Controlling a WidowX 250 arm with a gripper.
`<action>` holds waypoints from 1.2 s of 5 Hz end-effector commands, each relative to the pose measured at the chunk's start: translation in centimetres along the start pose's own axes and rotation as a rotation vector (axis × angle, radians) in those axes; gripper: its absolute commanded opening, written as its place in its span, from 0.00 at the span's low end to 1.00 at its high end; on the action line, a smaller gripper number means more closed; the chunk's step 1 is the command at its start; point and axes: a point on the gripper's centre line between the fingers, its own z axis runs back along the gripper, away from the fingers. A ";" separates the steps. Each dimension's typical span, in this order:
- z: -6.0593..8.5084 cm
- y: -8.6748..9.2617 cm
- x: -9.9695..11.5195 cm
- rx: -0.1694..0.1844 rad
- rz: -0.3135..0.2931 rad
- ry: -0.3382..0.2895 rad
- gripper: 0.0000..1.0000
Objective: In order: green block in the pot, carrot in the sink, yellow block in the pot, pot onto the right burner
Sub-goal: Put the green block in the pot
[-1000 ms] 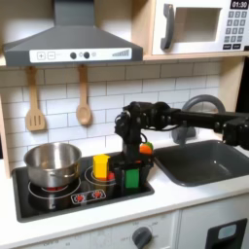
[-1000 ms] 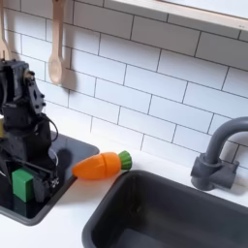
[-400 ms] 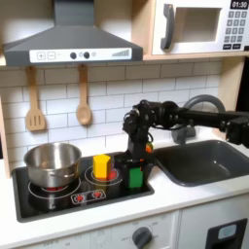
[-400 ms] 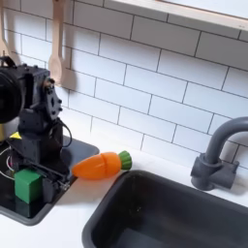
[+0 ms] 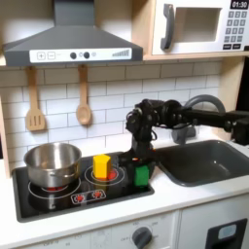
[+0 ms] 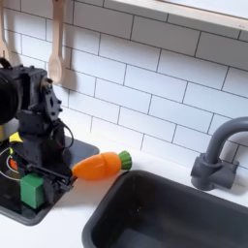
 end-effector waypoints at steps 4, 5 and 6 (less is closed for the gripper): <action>8.1 8.5 0.9 -0.073 0.309 -0.094 0.00; 8.1 9.8 2.0 -0.070 0.330 -0.091 0.00; 8.3 11.0 2.9 -0.053 0.352 -0.095 0.00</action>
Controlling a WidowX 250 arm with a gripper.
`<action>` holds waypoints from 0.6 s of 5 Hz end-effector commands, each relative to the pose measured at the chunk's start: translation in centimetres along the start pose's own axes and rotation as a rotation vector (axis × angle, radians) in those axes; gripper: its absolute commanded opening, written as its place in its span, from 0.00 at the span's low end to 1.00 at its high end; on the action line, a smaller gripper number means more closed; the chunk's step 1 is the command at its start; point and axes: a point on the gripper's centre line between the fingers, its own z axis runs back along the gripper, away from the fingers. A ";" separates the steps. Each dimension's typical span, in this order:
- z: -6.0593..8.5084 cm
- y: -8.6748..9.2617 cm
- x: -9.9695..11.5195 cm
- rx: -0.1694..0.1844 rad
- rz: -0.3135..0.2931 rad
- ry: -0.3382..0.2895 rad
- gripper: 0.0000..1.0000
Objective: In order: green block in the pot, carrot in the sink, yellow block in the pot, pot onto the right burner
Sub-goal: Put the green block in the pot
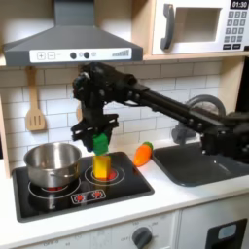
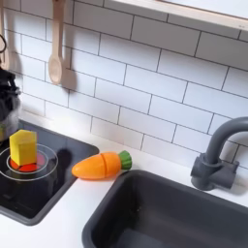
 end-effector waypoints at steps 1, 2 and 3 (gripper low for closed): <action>0.9 1.5 2.6 0.067 0.078 -0.071 0.00; 1.9 2.4 3.4 0.135 0.139 -0.132 0.00; 1.8 3.7 3.1 0.161 0.205 -0.157 0.00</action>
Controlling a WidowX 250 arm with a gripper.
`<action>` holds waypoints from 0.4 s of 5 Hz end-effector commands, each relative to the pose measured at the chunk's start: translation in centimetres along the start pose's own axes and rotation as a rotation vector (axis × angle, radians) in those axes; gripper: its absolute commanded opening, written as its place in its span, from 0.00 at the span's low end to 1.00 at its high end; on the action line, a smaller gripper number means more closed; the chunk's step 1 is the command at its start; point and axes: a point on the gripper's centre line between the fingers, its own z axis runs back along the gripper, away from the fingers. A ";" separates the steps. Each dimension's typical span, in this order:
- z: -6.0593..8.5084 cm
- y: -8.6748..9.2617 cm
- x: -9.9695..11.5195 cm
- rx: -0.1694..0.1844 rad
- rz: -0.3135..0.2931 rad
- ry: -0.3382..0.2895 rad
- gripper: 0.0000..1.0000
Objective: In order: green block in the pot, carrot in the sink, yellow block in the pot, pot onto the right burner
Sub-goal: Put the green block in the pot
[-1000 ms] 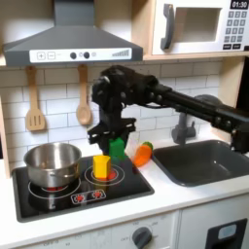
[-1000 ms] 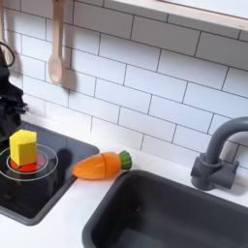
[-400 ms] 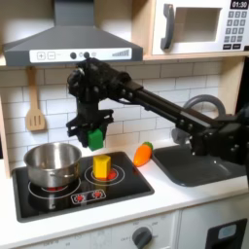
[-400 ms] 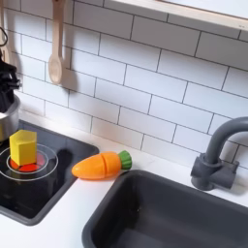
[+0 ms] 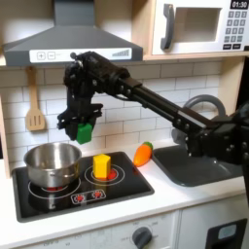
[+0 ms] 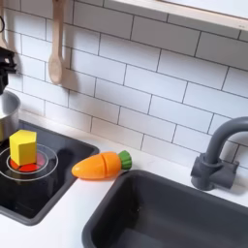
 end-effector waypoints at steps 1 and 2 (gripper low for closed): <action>-1.0 2.9 0.3 0.078 0.117 -0.061 0.00; -2.2 4.8 0.0 0.125 0.183 -0.064 0.00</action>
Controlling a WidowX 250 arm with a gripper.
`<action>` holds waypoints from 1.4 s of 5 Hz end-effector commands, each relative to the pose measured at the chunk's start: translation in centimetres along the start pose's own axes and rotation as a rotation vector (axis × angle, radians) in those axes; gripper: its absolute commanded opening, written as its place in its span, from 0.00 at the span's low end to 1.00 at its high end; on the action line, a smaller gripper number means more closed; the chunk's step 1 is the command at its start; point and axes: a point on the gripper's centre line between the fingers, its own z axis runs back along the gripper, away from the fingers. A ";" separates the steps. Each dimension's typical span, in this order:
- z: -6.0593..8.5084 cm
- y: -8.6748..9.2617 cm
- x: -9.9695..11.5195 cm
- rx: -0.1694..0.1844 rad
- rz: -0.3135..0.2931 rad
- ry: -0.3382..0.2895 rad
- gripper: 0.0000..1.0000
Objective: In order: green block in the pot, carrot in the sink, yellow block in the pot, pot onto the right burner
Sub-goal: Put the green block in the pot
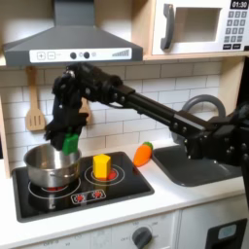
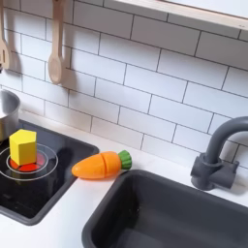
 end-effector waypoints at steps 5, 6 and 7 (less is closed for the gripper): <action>-1.4 0.2 3.1 0.017 0.063 -0.012 0.00; -1.9 0.1 2.7 0.013 0.062 0.000 0.00; -3.2 -0.9 2.4 -0.009 0.046 0.020 0.00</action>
